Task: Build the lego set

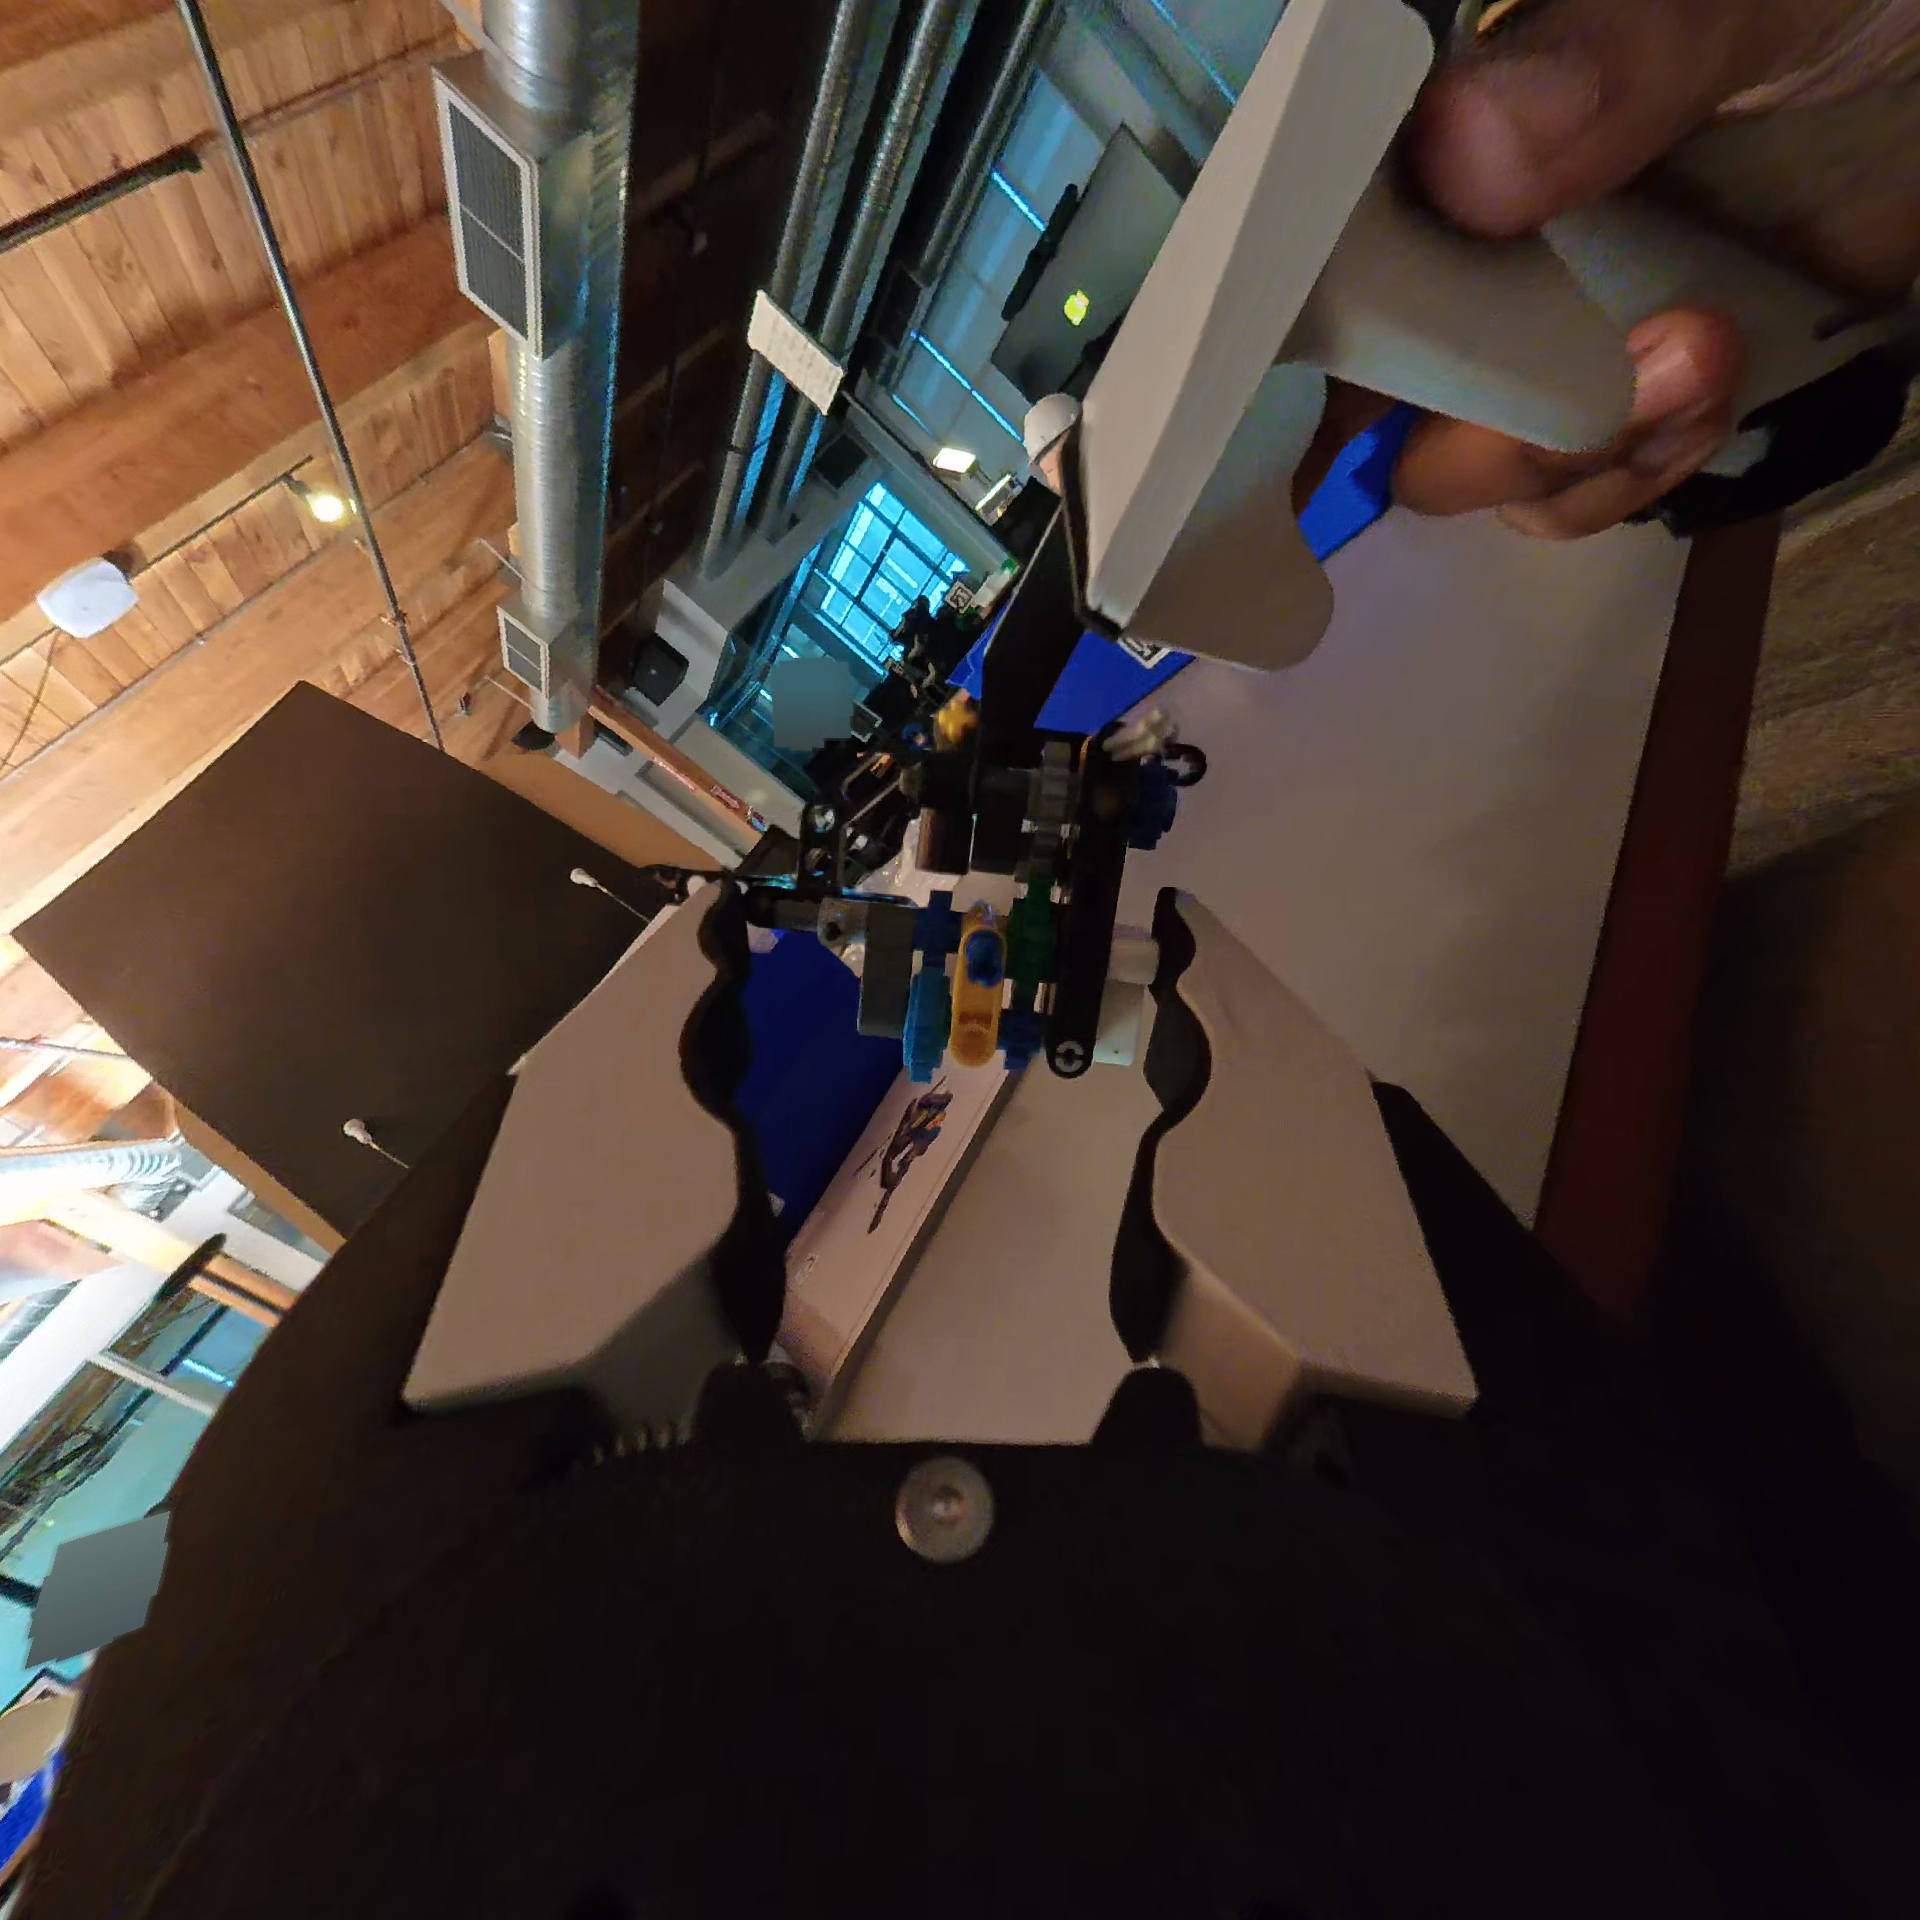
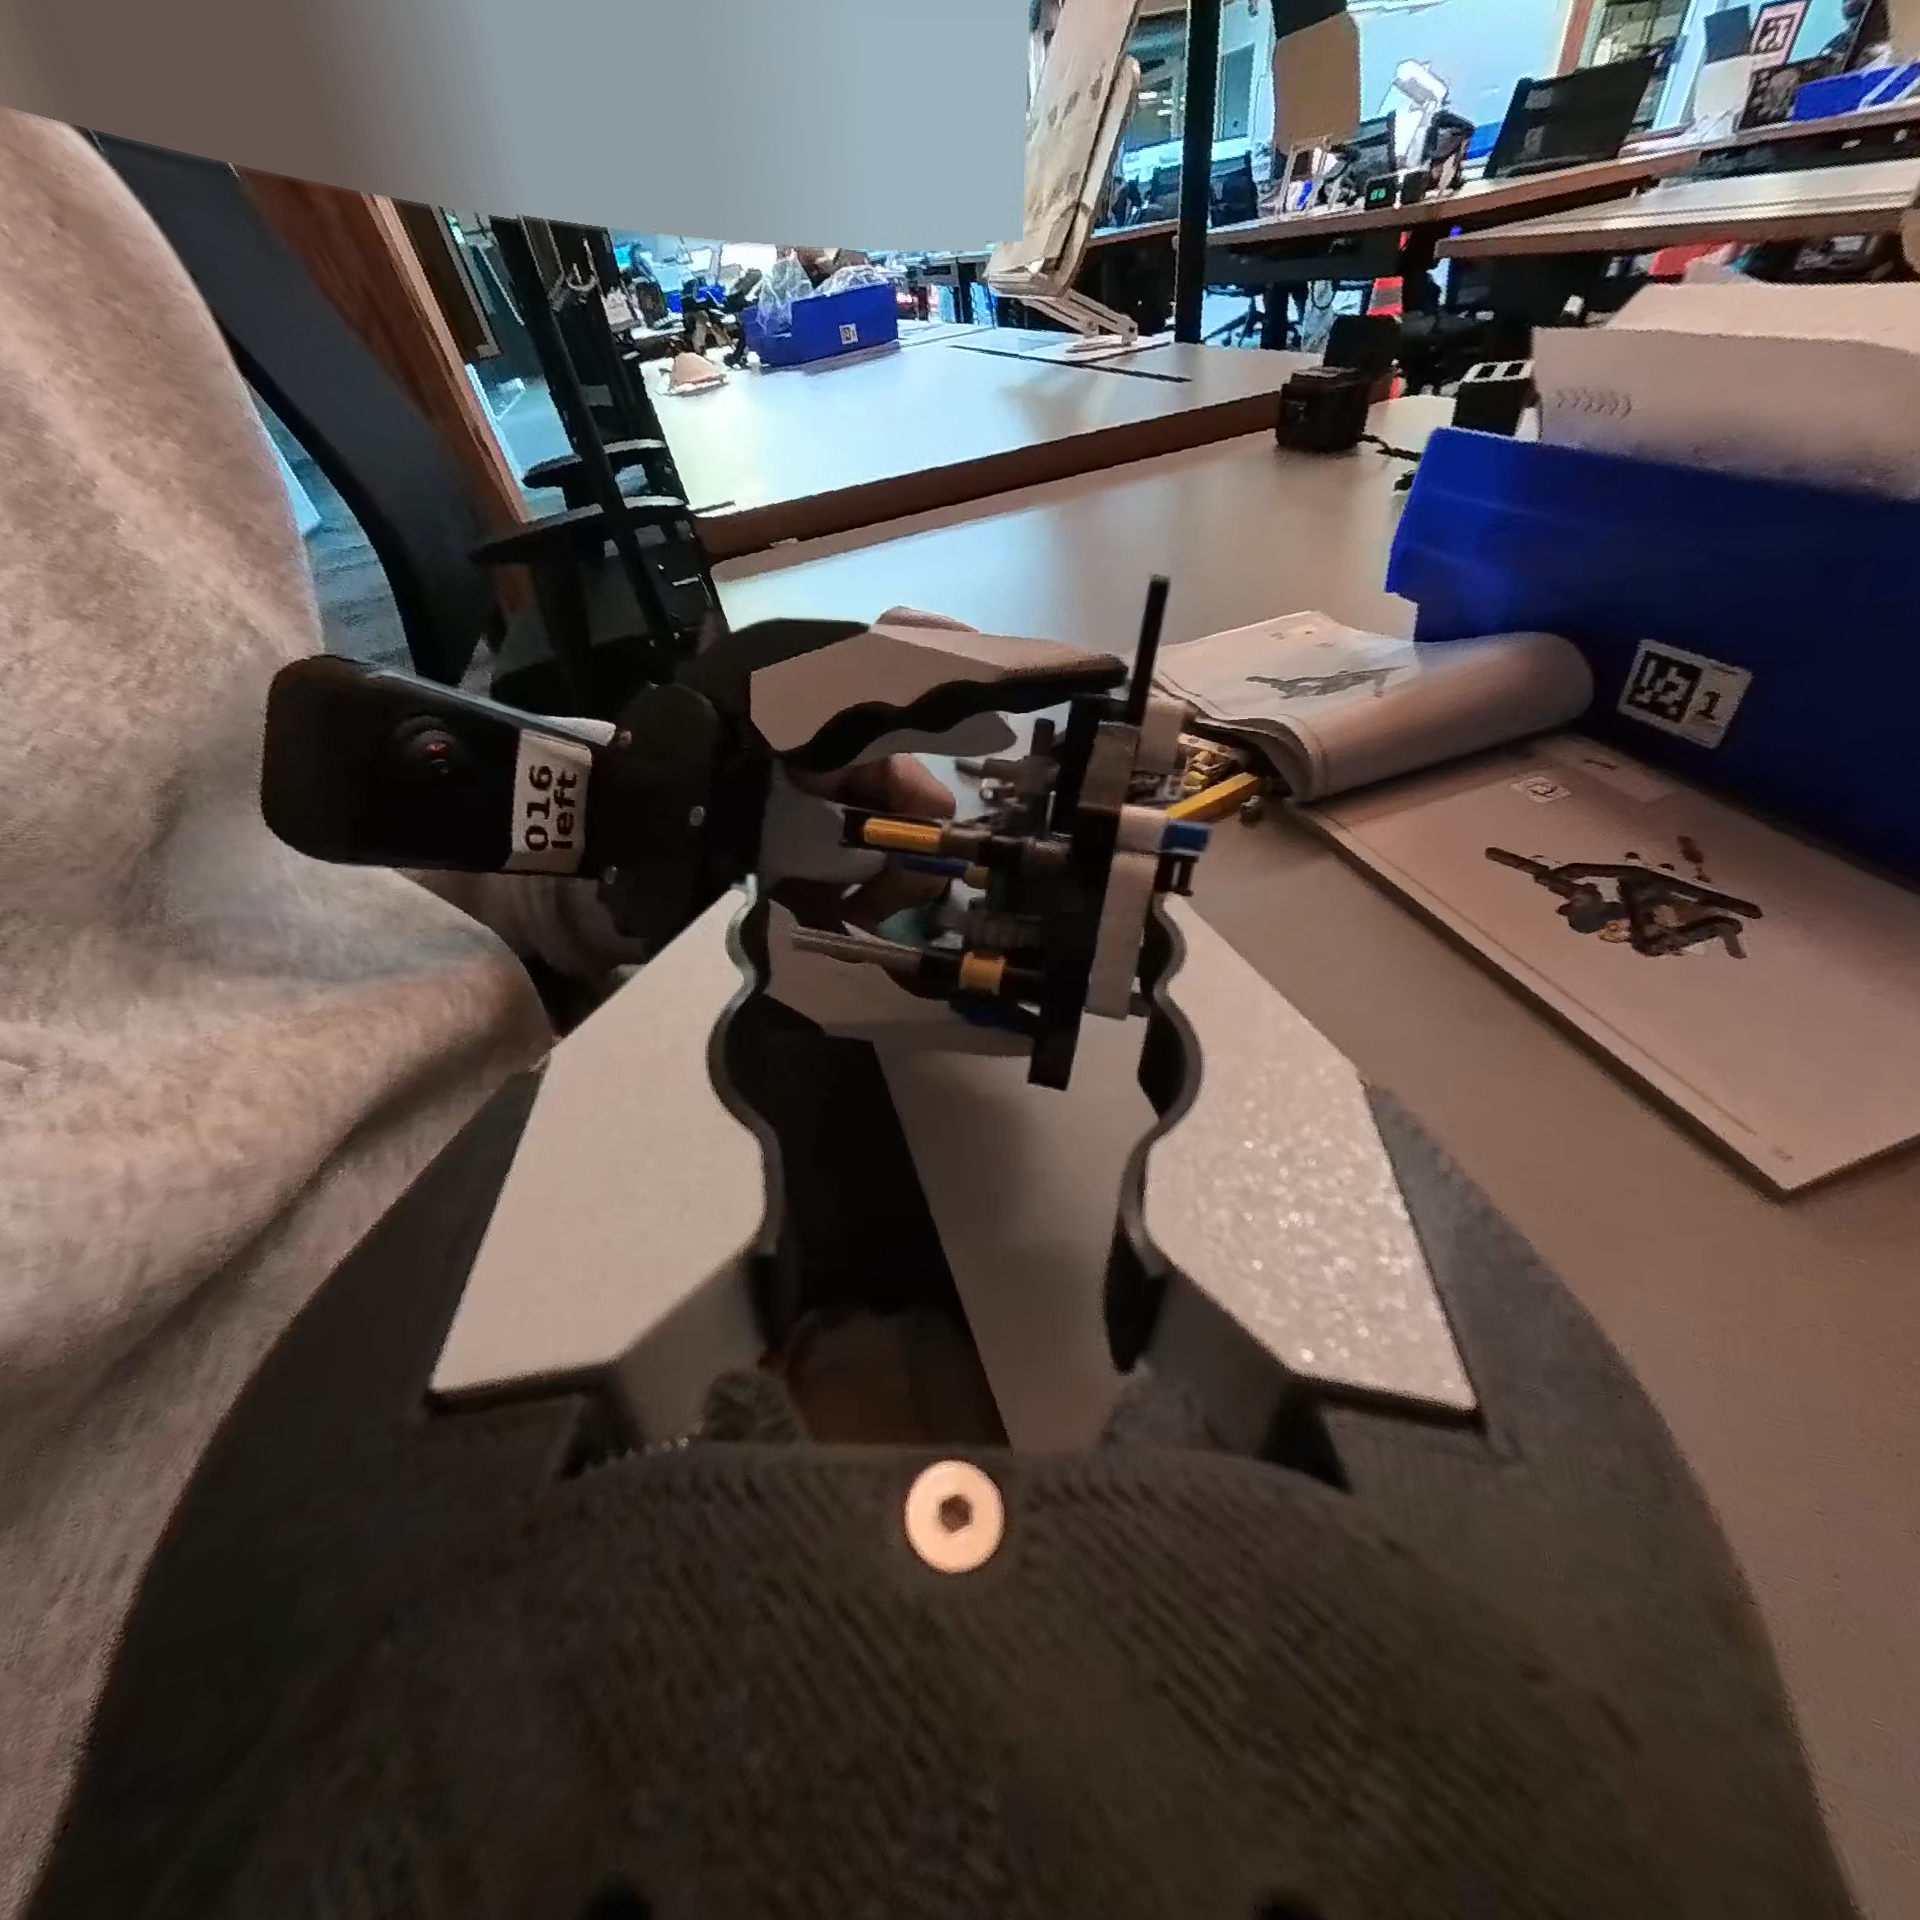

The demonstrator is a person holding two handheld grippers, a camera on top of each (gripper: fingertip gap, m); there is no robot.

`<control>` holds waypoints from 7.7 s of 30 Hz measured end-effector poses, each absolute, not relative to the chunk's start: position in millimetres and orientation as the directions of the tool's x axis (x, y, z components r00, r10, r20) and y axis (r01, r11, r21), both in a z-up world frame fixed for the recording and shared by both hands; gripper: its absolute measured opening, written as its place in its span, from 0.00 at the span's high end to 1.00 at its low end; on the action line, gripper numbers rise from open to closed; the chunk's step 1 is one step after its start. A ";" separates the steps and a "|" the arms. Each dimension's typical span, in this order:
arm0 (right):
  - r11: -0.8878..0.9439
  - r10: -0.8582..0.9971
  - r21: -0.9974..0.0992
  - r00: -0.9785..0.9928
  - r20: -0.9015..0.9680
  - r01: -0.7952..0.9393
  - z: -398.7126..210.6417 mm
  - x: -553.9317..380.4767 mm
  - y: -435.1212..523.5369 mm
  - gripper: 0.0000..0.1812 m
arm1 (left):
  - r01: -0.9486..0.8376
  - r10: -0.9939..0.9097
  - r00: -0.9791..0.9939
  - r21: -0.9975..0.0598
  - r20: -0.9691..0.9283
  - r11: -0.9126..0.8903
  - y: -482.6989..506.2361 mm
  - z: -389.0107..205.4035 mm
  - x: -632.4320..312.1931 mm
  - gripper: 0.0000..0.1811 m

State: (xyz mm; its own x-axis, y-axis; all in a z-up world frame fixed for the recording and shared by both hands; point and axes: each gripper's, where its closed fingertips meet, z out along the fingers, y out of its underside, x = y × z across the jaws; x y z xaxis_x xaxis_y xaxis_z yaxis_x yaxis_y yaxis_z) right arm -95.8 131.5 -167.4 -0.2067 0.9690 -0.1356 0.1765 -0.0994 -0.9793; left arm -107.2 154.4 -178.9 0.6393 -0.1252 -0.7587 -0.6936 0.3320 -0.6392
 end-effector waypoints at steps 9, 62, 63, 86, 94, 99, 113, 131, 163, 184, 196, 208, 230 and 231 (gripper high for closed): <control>0.030 0.995 -0.971 -0.104 0.006 0.237 -176.8 -104.2 134.1 0.56 | -0.731 -0.081 0.625 -0.619 -0.776 0.288 159.8 -181.0 -112.4 0.58; -0.102 0.923 -0.966 0.385 -0.003 0.237 -186.4 -88.5 284.0 0.56 | -0.486 0.129 0.871 -0.869 -0.473 0.096 235.2 -112.7 -268.4 0.58; -0.103 0.928 -0.968 0.371 -0.012 0.227 -183.0 -95.9 286.0 0.56 | -0.491 0.135 0.868 -0.866 -0.478 0.089 236.2 -112.6 -275.4 0.58; 0.244 0.871 -0.945 0.380 0.312 0.217 -177.9 -116.9 246.6 0.40 | -0.430 -0.005 0.901 -0.896 -0.434 0.113 191.0 -140.3 -213.5 0.59; 0.308 0.770 -0.889 0.461 0.441 0.338 -186.0 -108.6 247.6 0.47 | -0.475 0.259 0.857 -0.878 -0.445 0.063 166.9 -130.0 -304.6 0.59; 0.227 0.782 -0.898 0.478 0.399 0.378 -194.1 -107.2 257.3 0.55 | -0.430 0.368 0.838 -0.903 -0.404 -0.011 159.9 -135.7 -360.0 0.59; 0.080 0.791 -0.928 0.543 0.282 0.365 -198.9 -101.0 279.8 0.86 | -0.282 0.223 0.939 -0.957 -0.261 0.067 184.5 -134.1 -308.6 0.59; -0.176 0.774 -0.980 0.627 -0.083 0.088 -186.1 -68.3 326.2 0.94 | -0.140 -0.417 0.901 -0.990 -0.121 -0.016 223.6 -173.5 -92.1 0.59; -0.558 0.819 -0.826 -0.110 -0.563 0.075 -175.8 -109.7 222.5 0.73 | -0.281 -0.300 0.889 -0.931 -0.344 0.235 224.8 -153.9 -137.0 0.59; -0.231 0.973 -0.970 -0.007 -0.232 0.076 -166.2 -107.7 219.4 0.95 | -0.501 -0.200 0.827 -0.850 -0.526 0.164 230.0 -171.2 -138.0 0.59; -0.015 1.000 -0.979 0.029 -0.009 0.204 -175.7 -103.3 214.7 0.95 | -0.541 -0.256 0.780 -0.821 -0.571 0.182 226.3 -177.4 -132.5 0.59; 0.178 0.977 -0.945 0.064 0.202 0.274 -172.8 -96.4 213.6 0.96 | -0.590 -0.277 0.739 -0.789 -0.613 0.173 224.2 -185.1 -122.2 0.58; 0.024 0.996 -0.922 0.073 0.056 0.388 -206.7 -91.7 226.9 0.96 | -0.621 -0.483 0.671 -0.782 -0.563 0.049 219.8 -214.0 -115.4 0.46; 0.020 0.996 -0.920 0.071 0.052 0.392 -208.0 -90.8 227.6 0.96 | -0.617 -0.516 0.665 -0.786 -0.539 0.026 217.5 -217.7 -115.4 0.45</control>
State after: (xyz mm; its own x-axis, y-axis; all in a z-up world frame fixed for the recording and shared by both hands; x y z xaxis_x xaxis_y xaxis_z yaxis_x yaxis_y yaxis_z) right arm -90.8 227.6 -208.0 0.0715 0.9961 0.0521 0.3923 0.0200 -0.9196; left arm -115.4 217.5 -217.7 0.6655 -0.5164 -0.5390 -0.6172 0.0255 -0.7864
